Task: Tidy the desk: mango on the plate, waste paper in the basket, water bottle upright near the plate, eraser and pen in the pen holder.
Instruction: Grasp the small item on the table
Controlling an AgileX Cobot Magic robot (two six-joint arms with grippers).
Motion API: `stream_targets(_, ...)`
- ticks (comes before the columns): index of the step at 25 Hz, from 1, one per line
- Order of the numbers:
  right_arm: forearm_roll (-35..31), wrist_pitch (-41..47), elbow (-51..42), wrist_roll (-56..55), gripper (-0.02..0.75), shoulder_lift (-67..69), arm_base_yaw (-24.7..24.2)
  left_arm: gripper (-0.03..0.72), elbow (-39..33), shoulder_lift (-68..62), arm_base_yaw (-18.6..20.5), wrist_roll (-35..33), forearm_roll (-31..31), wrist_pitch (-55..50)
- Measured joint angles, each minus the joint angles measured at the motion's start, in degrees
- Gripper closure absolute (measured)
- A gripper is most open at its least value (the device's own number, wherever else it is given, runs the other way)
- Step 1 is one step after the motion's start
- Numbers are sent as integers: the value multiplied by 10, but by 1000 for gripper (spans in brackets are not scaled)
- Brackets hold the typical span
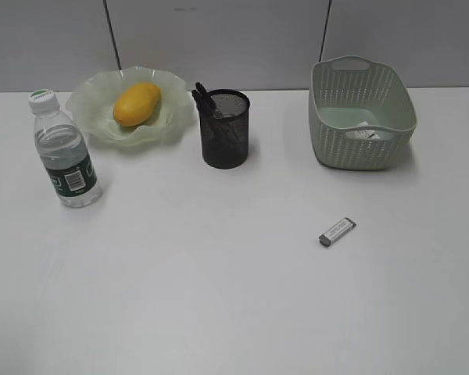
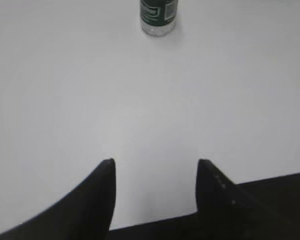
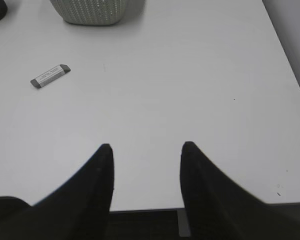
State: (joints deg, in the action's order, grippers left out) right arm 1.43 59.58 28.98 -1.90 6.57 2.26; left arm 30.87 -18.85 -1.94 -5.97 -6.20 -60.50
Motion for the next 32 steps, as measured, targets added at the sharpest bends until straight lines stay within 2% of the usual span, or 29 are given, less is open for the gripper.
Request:
stream_targets(3, 0, 0, 0, 0, 380, 0, 0, 253, 19, -81, -7, -28, -40, 31)
stream_targets(8, 0, 0, 0, 0, 386, 0, 0, 237, 70, -243, -45, -35, -66, 64)
stream_targets(14, 0, 0, 0, 0, 386, 0, 0, 235, 180, -440, -145, -37, -61, 66)
stream_targets(21, 0, 0, 0, 0, 386, 0, 0, 262, 346, -630, -294, -32, -57, 86)
stream_targets(24, 0, 0, 0, 0, 386, 0, 0, 267, 413, -704, -347, -23, -57, 88)
stream_targets(28, 0, 0, 0, 0, 386, 0, 0, 270, 494, -793, -402, -14, -57, 87)
stream_targets(32, 0, 0, 0, 0, 386, 0, 0, 270, 573, -872, -442, -9, -54, 77)
